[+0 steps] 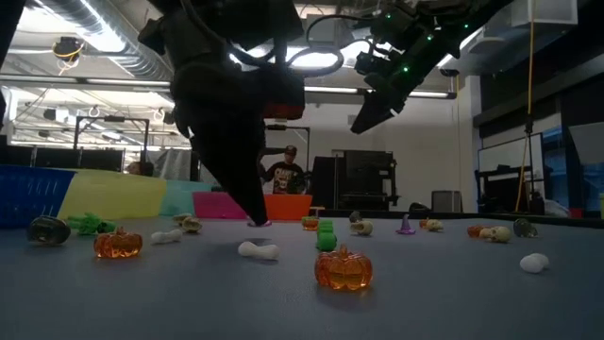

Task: Sort Halloween decoration
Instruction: Put the purple witch hat toy into the pink bin

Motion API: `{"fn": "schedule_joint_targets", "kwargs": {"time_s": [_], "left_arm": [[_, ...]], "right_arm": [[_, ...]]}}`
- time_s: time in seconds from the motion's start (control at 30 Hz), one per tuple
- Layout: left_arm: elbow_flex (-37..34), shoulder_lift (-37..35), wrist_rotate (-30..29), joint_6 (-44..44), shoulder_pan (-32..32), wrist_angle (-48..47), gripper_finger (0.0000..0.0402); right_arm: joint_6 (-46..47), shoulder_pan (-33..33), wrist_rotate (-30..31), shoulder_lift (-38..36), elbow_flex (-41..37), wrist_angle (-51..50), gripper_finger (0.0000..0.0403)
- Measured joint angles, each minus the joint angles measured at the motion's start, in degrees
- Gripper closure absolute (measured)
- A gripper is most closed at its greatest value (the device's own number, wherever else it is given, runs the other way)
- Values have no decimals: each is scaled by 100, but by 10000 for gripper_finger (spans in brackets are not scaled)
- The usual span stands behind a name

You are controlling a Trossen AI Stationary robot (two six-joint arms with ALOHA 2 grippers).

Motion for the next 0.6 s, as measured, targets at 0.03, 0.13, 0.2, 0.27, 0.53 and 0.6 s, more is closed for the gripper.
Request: {"fn": "schedule_joint_targets", "kwargs": {"time_s": [0.03, 0.13, 0.2, 0.27, 0.53, 0.6], "left_arm": [[0, -16, 0, 0, 4, -10, 384], [0, -151, 9, -2, 49, -57, 384], [0, -246, 13, -2, 104, -70, 384], [0, -371, 20, -2, 191, -161, 384], [0, -1040, 20, 82, 831, -599, 384], [11, -1192, 4, 249, 1052, -659, 384]], "right_arm": [[0, 0, 0, 0, 0, -3, 235], [0, 0, 2, 0, 0, -3, 235], [0, 0, 0, -2, 0, -1, 235], [0, 0, 2, -2, 0, 1, 235], [0, 0, 0, -2, 0, 6, 235], [0, 1, 0, -2, 0, 12, 235]]}}
